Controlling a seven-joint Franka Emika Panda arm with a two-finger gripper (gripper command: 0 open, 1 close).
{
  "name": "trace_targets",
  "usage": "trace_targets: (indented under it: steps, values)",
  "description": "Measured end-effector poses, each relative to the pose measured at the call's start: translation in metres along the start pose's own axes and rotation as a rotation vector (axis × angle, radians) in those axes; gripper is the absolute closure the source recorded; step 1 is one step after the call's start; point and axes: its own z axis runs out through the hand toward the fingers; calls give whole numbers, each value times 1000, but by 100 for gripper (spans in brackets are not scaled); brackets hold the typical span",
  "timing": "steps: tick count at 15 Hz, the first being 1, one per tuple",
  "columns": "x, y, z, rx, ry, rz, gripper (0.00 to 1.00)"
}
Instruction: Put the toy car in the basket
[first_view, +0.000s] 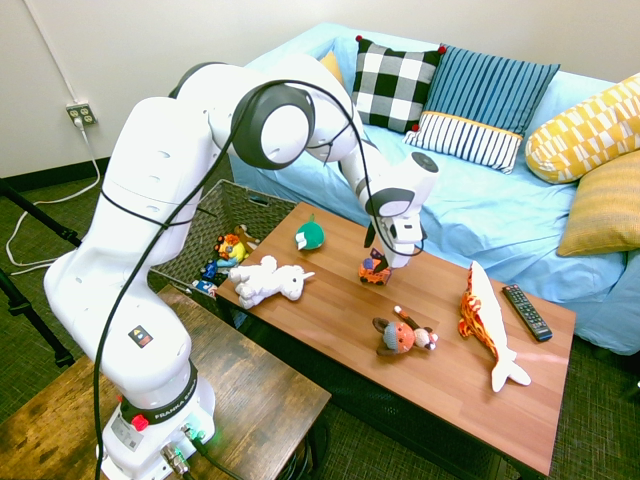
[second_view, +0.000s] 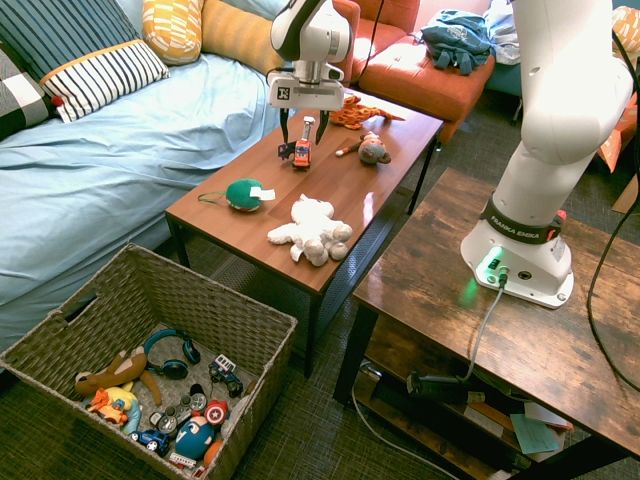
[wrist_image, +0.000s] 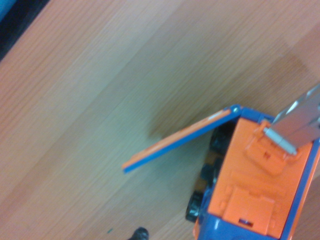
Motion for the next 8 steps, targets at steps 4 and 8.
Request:
trace_targets:
  steps: [4,8]
  values:
    - [13,-7,33,-42,27,-1,100]
    - [8,-10,52,-47,47,-20,100]
